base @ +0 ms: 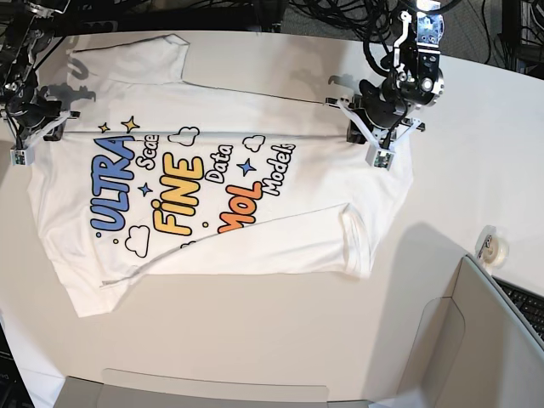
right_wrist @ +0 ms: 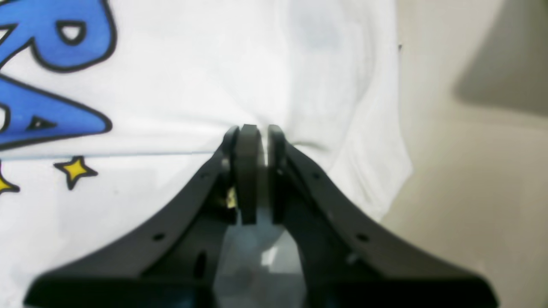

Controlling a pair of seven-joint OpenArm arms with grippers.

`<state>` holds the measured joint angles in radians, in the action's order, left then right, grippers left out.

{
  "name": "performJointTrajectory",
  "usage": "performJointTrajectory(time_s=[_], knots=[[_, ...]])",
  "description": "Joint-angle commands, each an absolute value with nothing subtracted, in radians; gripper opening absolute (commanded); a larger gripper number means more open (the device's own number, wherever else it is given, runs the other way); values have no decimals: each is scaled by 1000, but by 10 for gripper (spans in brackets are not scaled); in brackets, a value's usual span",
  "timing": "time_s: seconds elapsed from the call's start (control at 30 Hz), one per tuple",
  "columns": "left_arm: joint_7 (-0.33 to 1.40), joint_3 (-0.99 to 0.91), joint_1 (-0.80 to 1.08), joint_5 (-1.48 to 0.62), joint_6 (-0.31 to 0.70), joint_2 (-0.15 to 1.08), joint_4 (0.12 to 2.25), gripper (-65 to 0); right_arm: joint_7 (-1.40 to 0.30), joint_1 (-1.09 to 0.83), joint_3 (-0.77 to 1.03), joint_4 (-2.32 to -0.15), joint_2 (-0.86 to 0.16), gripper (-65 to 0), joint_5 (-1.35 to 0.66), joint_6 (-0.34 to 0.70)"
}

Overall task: Layout the t-shirt on the table in an organized manner, then fold the t-shirt properly
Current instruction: 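Release the shirt and lift both grippers off the fabric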

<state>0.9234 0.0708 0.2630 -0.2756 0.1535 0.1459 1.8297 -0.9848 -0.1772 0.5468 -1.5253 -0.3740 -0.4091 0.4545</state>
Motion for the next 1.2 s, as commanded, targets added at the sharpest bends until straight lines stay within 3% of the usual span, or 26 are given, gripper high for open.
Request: performJointTrajectory(time_s=[0.0, 0.17, 0.43, 0.63, 0.7, 0.93, 1.17], knots=[[974, 71, 285, -272, 153, 136, 1854, -599, -1043, -177, 552, -1511, -397, -604, -351, 437], [1086, 71, 302, -275, 154, 96, 1905, -599, -1043, -134, 545, -1488, -404, -604, -351, 437], [1098, 47, 300, -277, 154, 87, 2052, -589, -1043, -125, 544, -1475, -392, -604, -351, 437], [1110, -110, 217, -297, 156, 97, 2094, -431, -1043, -128, 545, -1474, -366, -604, -351, 437], [1110, -171, 228, -387, 157, 101, 2092, -410, -1043, -139, 549, -1475, -354, -604, -351, 437], [1115, -483, 352, -769, 159, 101, 2084, -435, -1043, -145, 545, -1477, -328, -604, -351, 437], [1305, -693, 406, -1221, 159, 94, 1952, -435, -1043, -148, 545, -1477, -317, -604, -351, 437]])
